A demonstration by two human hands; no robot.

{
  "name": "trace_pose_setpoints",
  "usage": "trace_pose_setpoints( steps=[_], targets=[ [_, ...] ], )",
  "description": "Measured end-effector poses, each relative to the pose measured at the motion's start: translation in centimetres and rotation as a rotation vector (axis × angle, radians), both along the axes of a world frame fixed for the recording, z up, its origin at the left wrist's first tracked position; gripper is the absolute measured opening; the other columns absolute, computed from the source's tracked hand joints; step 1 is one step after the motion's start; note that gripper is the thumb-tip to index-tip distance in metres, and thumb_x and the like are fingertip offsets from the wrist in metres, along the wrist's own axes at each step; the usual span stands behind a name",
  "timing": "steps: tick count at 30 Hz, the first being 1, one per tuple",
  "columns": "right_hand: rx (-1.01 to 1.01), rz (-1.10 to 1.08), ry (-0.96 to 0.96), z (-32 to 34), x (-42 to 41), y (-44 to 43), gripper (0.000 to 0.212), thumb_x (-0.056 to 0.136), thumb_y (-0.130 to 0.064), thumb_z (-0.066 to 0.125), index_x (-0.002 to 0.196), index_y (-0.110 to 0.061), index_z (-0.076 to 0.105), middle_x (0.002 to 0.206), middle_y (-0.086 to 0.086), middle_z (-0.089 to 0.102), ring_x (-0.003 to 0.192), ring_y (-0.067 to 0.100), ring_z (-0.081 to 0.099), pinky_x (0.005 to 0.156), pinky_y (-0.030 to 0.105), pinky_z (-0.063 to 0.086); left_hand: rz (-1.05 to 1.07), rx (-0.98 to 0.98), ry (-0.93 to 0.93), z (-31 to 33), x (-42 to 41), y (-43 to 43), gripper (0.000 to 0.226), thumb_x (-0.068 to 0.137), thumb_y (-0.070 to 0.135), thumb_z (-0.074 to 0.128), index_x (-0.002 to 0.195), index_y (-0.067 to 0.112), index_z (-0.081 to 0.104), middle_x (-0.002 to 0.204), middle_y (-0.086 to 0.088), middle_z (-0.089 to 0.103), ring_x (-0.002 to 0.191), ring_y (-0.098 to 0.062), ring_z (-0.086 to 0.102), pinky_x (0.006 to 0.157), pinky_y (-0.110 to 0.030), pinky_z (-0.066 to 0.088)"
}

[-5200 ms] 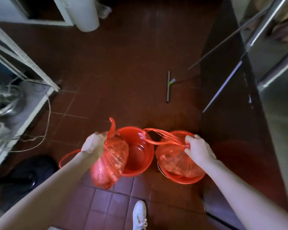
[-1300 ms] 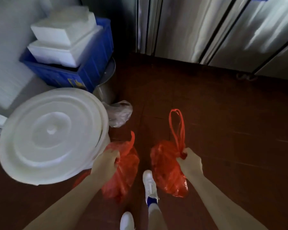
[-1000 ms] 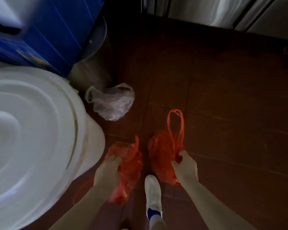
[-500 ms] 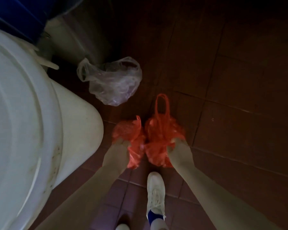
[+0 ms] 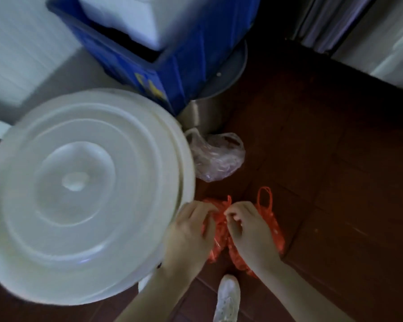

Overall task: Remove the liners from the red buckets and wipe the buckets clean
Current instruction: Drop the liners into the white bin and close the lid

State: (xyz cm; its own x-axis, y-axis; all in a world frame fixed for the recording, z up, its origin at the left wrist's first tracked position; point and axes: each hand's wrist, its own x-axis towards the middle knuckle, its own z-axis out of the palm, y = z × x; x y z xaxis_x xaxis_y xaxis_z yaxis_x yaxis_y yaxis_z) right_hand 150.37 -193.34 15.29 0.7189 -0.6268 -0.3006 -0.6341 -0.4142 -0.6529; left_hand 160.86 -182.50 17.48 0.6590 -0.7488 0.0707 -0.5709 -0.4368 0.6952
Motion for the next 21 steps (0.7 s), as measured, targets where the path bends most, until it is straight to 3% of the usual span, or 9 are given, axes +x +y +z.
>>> trace_pose_setpoints(
  steps=[3,8,11,14,17,21],
  targets=[
    [-0.077,0.122,-0.156,4.5,5.1,2.3,0.015,0.086,-0.005,0.064,0.1,-0.011,0.066,0.105,0.0,0.06,0.096,0.017,0.06,0.084,0.033,0.051,0.224,-0.005,-0.079,2.9,6.0,4.3,0.016,0.082,0.008,0.06,0.094,0.012,0.069,0.094,0.0,0.065,0.086,-0.019,0.059,0.079,-0.031,0.048],
    [-0.111,0.302,-0.161,6.8,14.1,5.7,0.028,0.091,-0.014,0.061,0.119,-0.012,0.061,0.118,0.001,0.057,0.109,0.018,0.056,0.093,0.032,0.048,0.354,0.3,-0.127,4.1,16.4,10.4,0.041,0.078,0.006,0.075,0.119,0.009,0.065,0.12,-0.012,0.061,0.11,-0.037,0.051,0.092,-0.046,0.044],
    [-0.145,0.405,-0.095,6.4,19.0,8.1,0.039,0.095,-0.024,0.057,0.133,-0.018,0.051,0.129,-0.002,0.051,0.116,0.016,0.049,0.097,0.03,0.045,0.28,0.455,-0.146,3.5,21.3,12.9,0.054,0.08,0.016,0.076,0.131,0.011,0.059,0.136,-0.013,0.052,0.123,-0.038,0.045,0.099,-0.051,0.042],
    [-0.16,0.479,-0.009,5.4,23.5,10.7,0.048,0.095,-0.027,0.057,0.14,-0.02,0.044,0.137,-0.002,0.046,0.121,0.017,0.046,0.098,0.031,0.046,0.133,0.583,-0.112,2.0,24.9,14.9,0.059,0.086,0.028,0.07,0.141,0.021,0.049,0.145,-0.004,0.043,0.131,-0.029,0.037,0.105,-0.044,0.038],
    [-0.176,0.536,0.075,4.1,27.1,13.3,0.053,0.093,-0.025,0.06,0.141,-0.019,0.041,0.138,-0.001,0.044,0.123,0.02,0.045,0.097,0.032,0.046,-0.044,0.632,-0.093,0.3,26.6,16.3,0.059,0.089,0.03,0.065,0.144,0.026,0.043,0.142,0.002,0.042,0.127,-0.021,0.04,0.1,-0.037,0.043],
    [-0.179,0.515,0.15,2.4,29.8,15.9,0.05,0.09,-0.022,0.063,0.136,-0.015,0.044,0.13,0.002,0.048,0.12,0.021,0.048,0.097,0.032,0.046,-0.106,0.571,-0.101,-1.3,27.6,16.5,0.057,0.086,0.027,0.069,0.138,0.022,0.046,0.131,-0.001,0.045,0.116,-0.022,0.047,0.09,-0.036,0.05]
  ],
)
